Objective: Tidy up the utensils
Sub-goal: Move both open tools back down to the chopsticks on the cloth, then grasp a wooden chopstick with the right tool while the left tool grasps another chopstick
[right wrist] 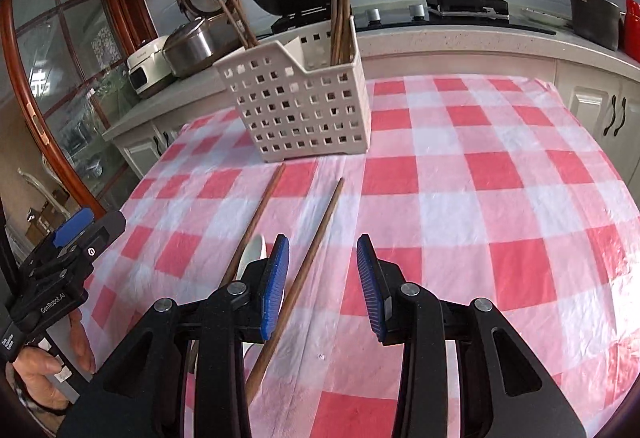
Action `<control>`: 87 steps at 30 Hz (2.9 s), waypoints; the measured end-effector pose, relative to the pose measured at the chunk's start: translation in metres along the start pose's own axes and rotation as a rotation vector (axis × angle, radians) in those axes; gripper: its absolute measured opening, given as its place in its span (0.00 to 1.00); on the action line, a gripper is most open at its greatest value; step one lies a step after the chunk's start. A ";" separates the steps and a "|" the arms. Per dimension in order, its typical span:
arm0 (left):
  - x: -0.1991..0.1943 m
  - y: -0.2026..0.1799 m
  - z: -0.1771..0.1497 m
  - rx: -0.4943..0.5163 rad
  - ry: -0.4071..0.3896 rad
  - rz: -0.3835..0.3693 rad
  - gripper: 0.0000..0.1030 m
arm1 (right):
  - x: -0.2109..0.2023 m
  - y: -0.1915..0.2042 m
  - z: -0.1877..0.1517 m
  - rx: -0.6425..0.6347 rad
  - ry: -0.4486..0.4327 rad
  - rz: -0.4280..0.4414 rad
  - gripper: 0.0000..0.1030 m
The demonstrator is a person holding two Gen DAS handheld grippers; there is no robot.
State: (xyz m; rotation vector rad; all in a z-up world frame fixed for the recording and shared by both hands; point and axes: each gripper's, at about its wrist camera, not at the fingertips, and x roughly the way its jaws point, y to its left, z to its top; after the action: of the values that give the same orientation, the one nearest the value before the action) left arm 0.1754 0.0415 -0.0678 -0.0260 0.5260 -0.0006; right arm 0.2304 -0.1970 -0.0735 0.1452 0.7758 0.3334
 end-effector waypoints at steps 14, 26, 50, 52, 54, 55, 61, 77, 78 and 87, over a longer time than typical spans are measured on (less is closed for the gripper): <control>0.015 0.002 -0.018 -0.007 0.056 -0.009 0.95 | 0.036 0.005 0.000 0.006 0.078 -0.050 0.34; 0.016 0.021 -0.020 -0.050 0.052 0.004 0.95 | 0.078 0.002 0.025 0.001 0.155 -0.097 0.34; 0.021 0.013 -0.022 -0.042 0.074 0.008 0.95 | 0.064 -0.005 0.015 -0.267 0.247 -0.077 0.10; 0.024 0.012 -0.022 -0.049 0.087 0.001 0.95 | 0.064 -0.004 0.014 -0.274 0.261 -0.076 0.13; 0.027 0.010 -0.023 -0.044 0.097 -0.001 0.95 | 0.065 -0.001 0.012 -0.288 0.256 -0.090 0.15; 0.029 0.007 -0.024 -0.035 0.104 -0.003 0.95 | 0.065 0.000 0.012 -0.291 0.255 -0.092 0.16; 0.038 -0.001 -0.017 -0.004 0.119 0.002 0.95 | 0.063 0.000 0.009 -0.301 0.217 -0.087 0.09; 0.146 -0.062 0.019 0.093 0.362 -0.112 0.52 | 0.051 -0.024 0.005 -0.254 0.201 -0.035 0.07; 0.152 -0.066 0.020 0.099 0.371 -0.111 0.48 | 0.050 -0.025 0.005 -0.252 0.200 -0.032 0.07; 0.169 -0.072 0.022 0.149 0.392 -0.111 0.08 | 0.048 -0.029 0.004 -0.231 0.198 -0.011 0.07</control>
State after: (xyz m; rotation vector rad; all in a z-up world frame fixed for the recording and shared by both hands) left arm 0.3330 -0.0312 -0.1317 0.0919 0.9145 -0.1560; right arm 0.2724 -0.2077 -0.1096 -0.1110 0.9263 0.4288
